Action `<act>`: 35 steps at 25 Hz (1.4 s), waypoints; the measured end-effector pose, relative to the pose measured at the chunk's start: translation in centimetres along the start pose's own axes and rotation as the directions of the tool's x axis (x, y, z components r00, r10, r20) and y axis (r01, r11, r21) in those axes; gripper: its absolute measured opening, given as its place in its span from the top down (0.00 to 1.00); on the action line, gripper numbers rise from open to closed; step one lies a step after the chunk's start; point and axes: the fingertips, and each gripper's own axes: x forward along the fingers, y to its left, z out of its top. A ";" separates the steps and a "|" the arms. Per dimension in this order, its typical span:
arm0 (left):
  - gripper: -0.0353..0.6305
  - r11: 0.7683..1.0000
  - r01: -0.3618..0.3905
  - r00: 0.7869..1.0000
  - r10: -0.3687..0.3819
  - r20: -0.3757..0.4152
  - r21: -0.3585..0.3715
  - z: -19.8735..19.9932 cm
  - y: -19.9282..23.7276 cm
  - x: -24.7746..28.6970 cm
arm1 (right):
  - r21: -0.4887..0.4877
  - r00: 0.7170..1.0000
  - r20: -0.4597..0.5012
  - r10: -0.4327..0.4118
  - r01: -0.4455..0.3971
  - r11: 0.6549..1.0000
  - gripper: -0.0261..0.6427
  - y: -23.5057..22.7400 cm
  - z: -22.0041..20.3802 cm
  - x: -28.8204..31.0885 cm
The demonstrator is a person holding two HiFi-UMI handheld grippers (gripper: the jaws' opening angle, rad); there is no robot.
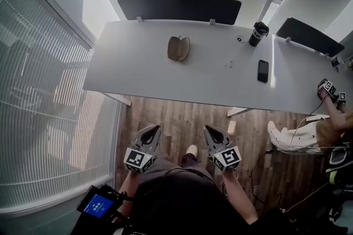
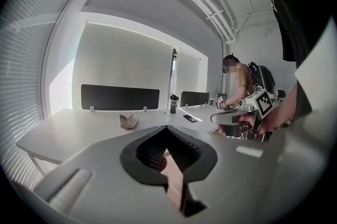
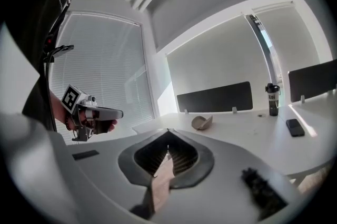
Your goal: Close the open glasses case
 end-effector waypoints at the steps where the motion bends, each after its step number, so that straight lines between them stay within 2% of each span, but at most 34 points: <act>1: 0.94 1.000 -0.010 1.000 0.010 -0.004 0.002 0.1 0.2 0.4 | -0.006 1.000 -0.004 0.002 -0.002 1.000 0.95 -0.5 -0.1 0.1; 7: 0.94 1.000 -0.022 1.000 0.022 0.014 -0.001 1.3 1.1 3.6 | -0.006 1.000 -0.006 0.005 -0.005 1.000 0.95 -3.3 0.8 1.1; 14: 0.94 1.000 0.023 0.999 -0.023 0.027 -0.010 2.7 3.3 8.4 | -0.028 0.999 -0.019 -0.033 0.032 0.999 0.95 -6.4 2.2 3.9; 19: 0.94 0.997 0.081 0.996 -0.081 0.035 -0.009 3.6 6.7 11.7 | -0.042 0.997 -0.021 -0.080 0.079 0.996 0.95 -7.7 3.8 7.5; 23: 0.94 0.991 0.131 0.990 -0.130 0.060 -0.012 5.1 9.3 13.8 | -0.056 0.997 -0.011 -0.081 0.080 0.995 0.95 -7.6 6.2 11.3; 27: 0.94 0.982 0.189 0.981 -0.188 0.050 -0.009 4.1 12.0 15.3 | -0.056 0.996 -0.028 -0.084 0.082 0.995 0.95 -7.5 7.2 15.5; 35: 0.94 0.970 0.233 0.971 -0.230 0.059 -0.066 5.4 18.2 17.1 | -0.061 0.992 -0.071 -0.107 0.103 0.993 0.95 -7.8 8.2 22.4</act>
